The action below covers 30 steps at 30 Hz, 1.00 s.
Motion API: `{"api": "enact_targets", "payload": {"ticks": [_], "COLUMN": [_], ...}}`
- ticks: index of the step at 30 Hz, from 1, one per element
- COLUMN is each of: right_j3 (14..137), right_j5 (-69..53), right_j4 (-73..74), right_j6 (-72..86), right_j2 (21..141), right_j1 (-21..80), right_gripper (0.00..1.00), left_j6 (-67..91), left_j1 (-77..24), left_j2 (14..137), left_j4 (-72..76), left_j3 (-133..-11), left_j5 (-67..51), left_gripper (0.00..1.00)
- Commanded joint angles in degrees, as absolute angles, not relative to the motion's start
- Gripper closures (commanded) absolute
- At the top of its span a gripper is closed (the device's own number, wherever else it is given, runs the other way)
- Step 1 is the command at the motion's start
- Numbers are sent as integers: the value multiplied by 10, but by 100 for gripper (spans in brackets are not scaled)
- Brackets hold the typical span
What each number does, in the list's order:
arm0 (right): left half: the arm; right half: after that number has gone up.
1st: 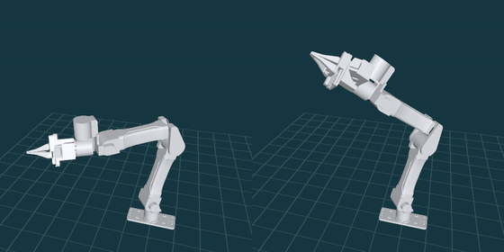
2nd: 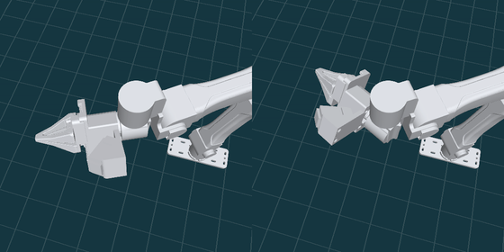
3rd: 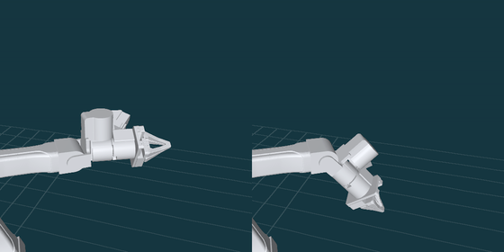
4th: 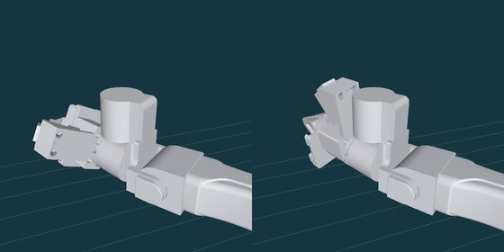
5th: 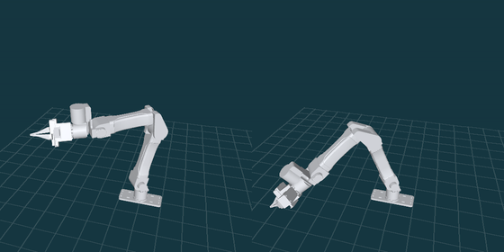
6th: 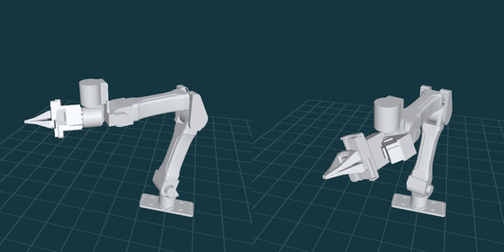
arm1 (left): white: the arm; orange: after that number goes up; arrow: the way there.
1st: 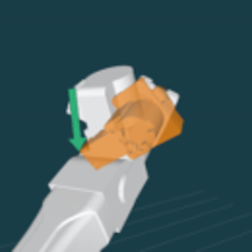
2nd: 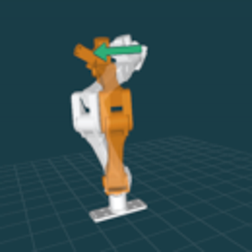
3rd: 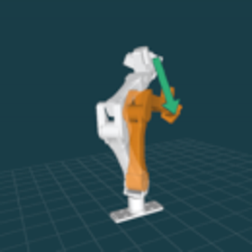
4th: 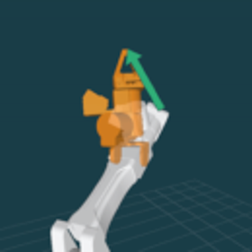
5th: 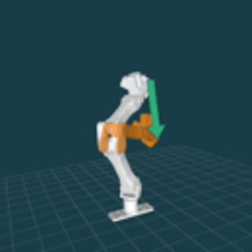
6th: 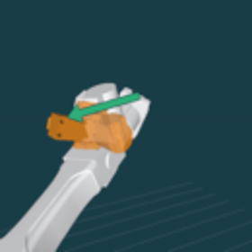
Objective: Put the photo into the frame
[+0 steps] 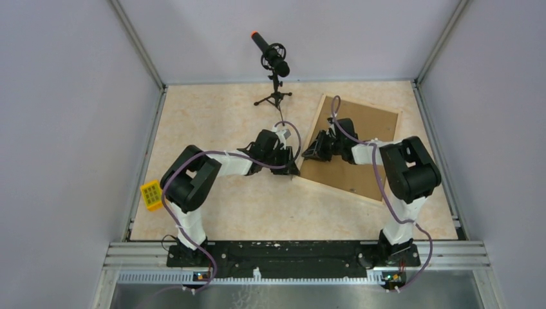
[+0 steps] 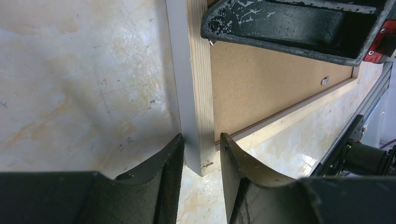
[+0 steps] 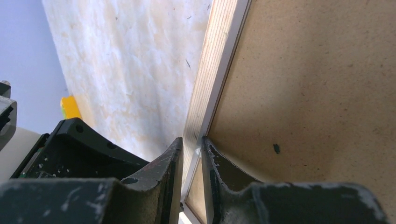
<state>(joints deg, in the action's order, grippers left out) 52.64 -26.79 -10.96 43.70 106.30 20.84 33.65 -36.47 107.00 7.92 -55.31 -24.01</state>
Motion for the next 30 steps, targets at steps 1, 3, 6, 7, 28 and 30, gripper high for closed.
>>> {"api": "enact_targets", "payload": {"ticks": [1,3,6,7,28,30], "right_j3": [504,519,573,588,537,545], "right_j5": [-281,-280,-252,-240,-234,-224], "right_j4": [-113,-97,-14,19,-68,-64], "right_j6": [437,427,382,368,438,436], "right_j2": [1081,1069,1048,1040,1048,1050], "right_j1": [195,183,177,177,217,217], "right_gripper": [78,77,72,70,68,68], "left_j6": [304,304,304,304,305,305], "left_j1": [-364,-364,-364,-364,-364,-364], "left_j2": [1102,1101,1104,1104,1101,1101], "left_j4": [26,28,27,28,31,31], "left_j3": [-526,-526,-527,-527,-521,-521], "left_j5": [-187,-186,-187,-187,-185,-186], "left_gripper": [59,59,59,59,60,60]}}
